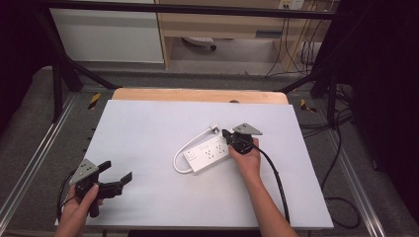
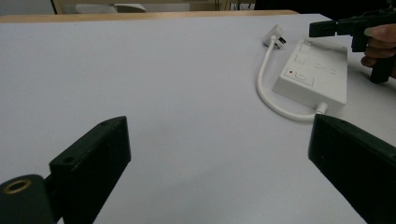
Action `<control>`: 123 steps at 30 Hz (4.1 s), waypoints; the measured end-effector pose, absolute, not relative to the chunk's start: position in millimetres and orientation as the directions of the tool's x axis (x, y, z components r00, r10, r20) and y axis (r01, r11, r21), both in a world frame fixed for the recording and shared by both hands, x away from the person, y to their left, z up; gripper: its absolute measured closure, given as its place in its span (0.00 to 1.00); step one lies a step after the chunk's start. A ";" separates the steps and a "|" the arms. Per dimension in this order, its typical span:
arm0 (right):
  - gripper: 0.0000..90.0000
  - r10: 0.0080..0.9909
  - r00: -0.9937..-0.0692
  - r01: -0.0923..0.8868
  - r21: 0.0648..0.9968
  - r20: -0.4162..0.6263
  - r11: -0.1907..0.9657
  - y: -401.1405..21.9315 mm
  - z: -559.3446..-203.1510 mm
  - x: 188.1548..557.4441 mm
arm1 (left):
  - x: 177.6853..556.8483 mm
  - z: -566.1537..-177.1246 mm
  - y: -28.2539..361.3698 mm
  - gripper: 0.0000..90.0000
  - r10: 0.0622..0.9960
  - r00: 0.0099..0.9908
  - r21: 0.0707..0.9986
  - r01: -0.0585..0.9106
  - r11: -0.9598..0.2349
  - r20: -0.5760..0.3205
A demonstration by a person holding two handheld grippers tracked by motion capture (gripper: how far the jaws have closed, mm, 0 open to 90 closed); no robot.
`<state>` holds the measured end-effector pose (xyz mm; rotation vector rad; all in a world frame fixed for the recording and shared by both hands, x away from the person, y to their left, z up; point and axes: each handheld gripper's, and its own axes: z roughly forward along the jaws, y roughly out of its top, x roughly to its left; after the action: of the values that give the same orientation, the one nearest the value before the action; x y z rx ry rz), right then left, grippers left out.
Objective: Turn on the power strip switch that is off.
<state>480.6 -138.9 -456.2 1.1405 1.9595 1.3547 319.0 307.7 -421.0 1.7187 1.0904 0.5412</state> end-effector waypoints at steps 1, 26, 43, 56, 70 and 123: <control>1.00 0.846 -0.529 0.358 0.920 0.060 0.159 -138.8 -456.2 480.6 | 319.0 -421.0 307.7 0.06 0.859 0.495 0.903 0.417 -0.105 -0.129; 1.00 0.839 -0.541 0.390 0.901 0.060 0.188 -137.6 -456.8 482.4 | 319.0 -420.9 307.8 0.07 0.859 0.496 0.903 0.417 -0.105 -0.129; 1.00 0.839 -0.540 0.401 0.895 0.061 0.194 -136.9 -456.8 483.5 | 319.1 -421.0 307.9 0.07 0.859 0.495 0.903 0.417 -0.106 -0.127; 1.00 0.843 -0.534 0.410 0.892 0.067 0.189 -136.9 -456.6 483.5 | 319.0 -421.1 307.4 0.07 0.860 0.494 0.903 0.417 -0.105 -0.128; 1.00 0.844 -0.534 0.417 0.886 0.058 0.203 -136.1 -455.6 484.2 | 318.6 -420.9 307.0 0.07 0.860 0.496 0.903 0.415 -0.110 -0.123; 0.55 0.811 -0.558 0.362 0.931 0.172 0.051 -148.3 -412.6 473.7 | 318.4 -420.9 306.4 0.07 0.859 0.499 0.903 0.414 -0.119 -0.116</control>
<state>473.7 -148.3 -412.6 1.1758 1.9360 1.5161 318.4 306.4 -420.9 1.7303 1.0831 0.5495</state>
